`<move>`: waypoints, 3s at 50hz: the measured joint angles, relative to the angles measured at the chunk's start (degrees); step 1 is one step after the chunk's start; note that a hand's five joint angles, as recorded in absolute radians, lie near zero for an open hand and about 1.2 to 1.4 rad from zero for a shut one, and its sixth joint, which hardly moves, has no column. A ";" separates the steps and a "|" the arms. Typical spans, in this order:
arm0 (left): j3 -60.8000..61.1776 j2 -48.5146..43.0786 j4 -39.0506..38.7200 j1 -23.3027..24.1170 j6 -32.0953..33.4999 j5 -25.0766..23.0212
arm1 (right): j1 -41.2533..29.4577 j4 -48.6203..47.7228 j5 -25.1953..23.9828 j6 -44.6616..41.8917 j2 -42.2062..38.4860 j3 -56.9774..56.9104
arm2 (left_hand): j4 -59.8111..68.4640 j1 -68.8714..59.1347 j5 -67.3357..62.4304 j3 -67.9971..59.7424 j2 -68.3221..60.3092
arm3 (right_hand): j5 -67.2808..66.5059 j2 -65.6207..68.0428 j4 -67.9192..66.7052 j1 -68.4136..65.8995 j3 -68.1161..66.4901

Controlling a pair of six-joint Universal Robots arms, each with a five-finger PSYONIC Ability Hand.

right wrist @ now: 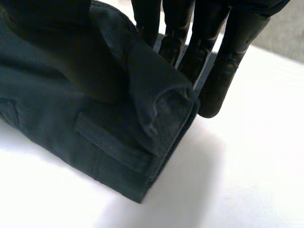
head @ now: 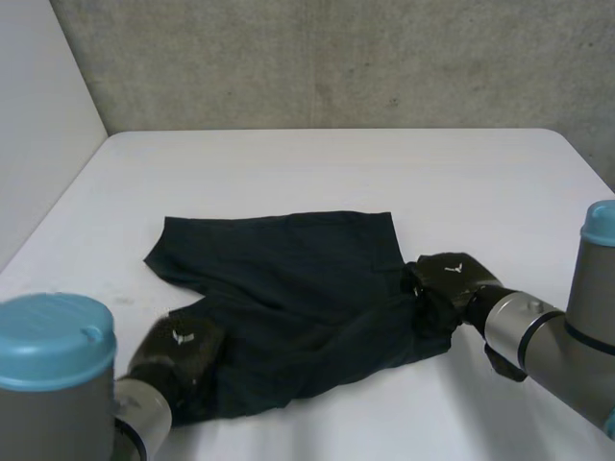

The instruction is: Fold the shorts.

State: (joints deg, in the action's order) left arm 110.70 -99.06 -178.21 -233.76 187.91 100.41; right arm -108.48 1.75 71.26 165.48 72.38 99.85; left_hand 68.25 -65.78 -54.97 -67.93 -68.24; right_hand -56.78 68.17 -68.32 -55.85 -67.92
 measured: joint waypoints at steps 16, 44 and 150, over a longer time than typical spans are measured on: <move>-23.61 18.78 6.18 -1.32 17.29 -1.27 | 0.59 21.94 4.23 -19.05 24.89 -22.08 | 0.02 0.00 0.00 -0.01 -0.11 | 0.00 0.00 0.00 0.00 0.00; -76.61 -40.11 13.30 -7.31 29.32 -1.07 | -7.40 20.29 16.65 -27.39 -19.31 -55.11 | 0.27 0.00 0.00 -0.31 -0.26 | -0.01 0.00 0.00 0.00 -0.44; -10.96 6.64 6.18 -4.60 20.81 -4.66 | -4.28 28.65 13.08 -34.85 12.24 -10.63 | 0.28 0.00 -1.13 -0.35 -0.32 | -0.54 0.00 -0.01 0.00 -0.60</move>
State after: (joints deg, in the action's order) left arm 99.75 -92.42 -172.03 -238.36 208.72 95.75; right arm -112.76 30.40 84.34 130.63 84.62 89.22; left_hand 68.53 -65.78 -56.10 -68.28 -68.56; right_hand -57.32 68.17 -68.33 -55.85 -68.51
